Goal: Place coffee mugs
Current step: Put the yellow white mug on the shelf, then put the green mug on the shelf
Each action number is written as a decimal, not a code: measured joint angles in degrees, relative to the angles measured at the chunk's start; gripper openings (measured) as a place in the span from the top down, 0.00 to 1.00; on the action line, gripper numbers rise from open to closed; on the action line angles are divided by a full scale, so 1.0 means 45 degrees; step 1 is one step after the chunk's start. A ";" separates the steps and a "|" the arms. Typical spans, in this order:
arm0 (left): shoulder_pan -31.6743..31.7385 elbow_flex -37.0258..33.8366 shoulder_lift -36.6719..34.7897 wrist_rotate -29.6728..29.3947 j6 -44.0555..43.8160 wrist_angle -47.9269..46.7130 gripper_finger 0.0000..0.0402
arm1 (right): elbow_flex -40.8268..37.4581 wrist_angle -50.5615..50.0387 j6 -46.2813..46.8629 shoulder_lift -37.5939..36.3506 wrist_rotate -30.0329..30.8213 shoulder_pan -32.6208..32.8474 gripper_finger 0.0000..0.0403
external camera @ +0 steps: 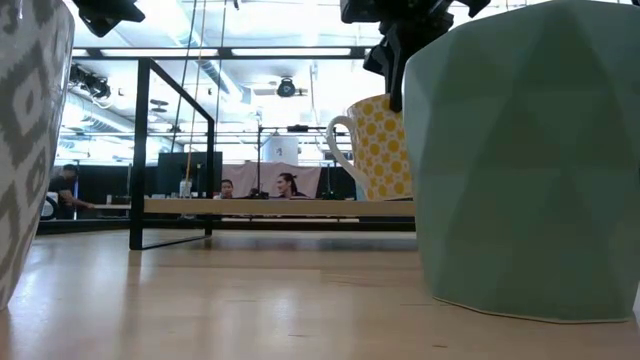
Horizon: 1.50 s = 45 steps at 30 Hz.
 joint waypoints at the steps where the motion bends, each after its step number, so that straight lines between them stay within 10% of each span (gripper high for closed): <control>1: 0.0003 0.0000 0.0000 0.0000 0.0000 0.0000 0.67 | 0.0000 0.0001 0.0000 0.0000 0.0005 0.0000 0.88; 25: -0.0001 0.0000 0.0000 0.0001 0.0010 0.0005 0.67 | 0.0005 -0.0125 -0.0232 0.0000 -0.0329 0.0000 0.63; 45: -0.0001 0.0000 0.0000 0.0000 0.0010 0.0016 0.67 | 0.0410 -0.0212 -0.0228 0.0015 -0.0327 0.0000 0.62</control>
